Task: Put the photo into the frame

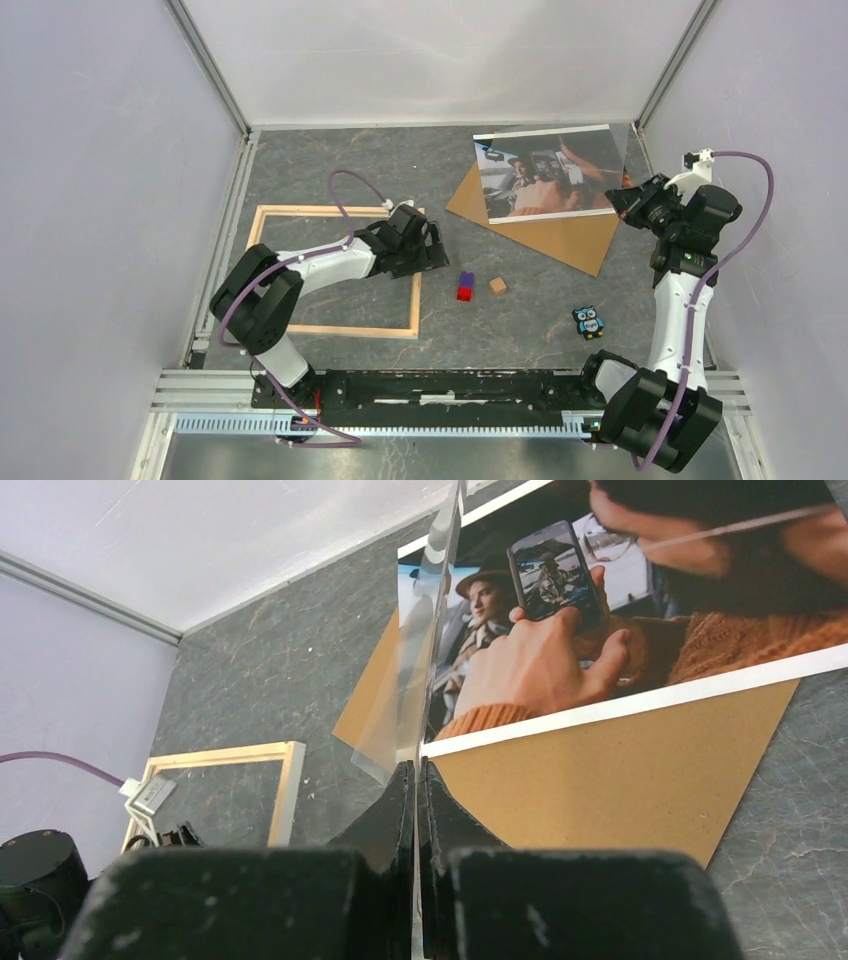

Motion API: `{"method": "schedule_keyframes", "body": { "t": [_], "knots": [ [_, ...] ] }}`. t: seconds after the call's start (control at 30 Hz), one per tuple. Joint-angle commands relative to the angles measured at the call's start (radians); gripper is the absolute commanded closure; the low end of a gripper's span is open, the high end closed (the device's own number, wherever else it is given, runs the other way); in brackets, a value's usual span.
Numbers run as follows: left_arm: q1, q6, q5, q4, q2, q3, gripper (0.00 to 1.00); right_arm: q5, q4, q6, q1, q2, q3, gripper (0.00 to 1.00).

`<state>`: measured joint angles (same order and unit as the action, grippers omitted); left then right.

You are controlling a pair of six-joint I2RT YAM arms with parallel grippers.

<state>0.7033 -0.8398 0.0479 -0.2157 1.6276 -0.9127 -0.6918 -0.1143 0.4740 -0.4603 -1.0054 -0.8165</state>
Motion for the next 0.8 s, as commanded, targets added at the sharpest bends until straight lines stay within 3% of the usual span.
{"method": "schedule_keyframes", "body": {
  "t": [0.0,0.17,0.43,0.57,0.77],
  "knots": [
    [0.055,-0.005,-0.127,0.079,0.048,-0.1,0.0,-0.018,0.056,0.008,0.008,0.008,-0.074,1.0],
    [0.067,0.066,-0.146,0.0,0.03,-0.209,0.0,-0.023,0.033,0.01,0.008,0.006,-0.111,1.0],
    [0.067,0.266,0.081,-0.324,-0.207,-0.402,0.0,-0.028,0.014,0.074,0.027,0.011,-0.275,1.0],
    [0.067,0.309,0.135,-0.36,-0.356,-0.44,0.0,-0.026,0.032,0.137,0.078,0.006,-0.348,1.0],
    [0.066,0.314,0.096,-0.366,-0.5,-0.472,0.0,0.039,0.071,0.233,0.227,-0.032,-0.424,1.0]
  ]
}}
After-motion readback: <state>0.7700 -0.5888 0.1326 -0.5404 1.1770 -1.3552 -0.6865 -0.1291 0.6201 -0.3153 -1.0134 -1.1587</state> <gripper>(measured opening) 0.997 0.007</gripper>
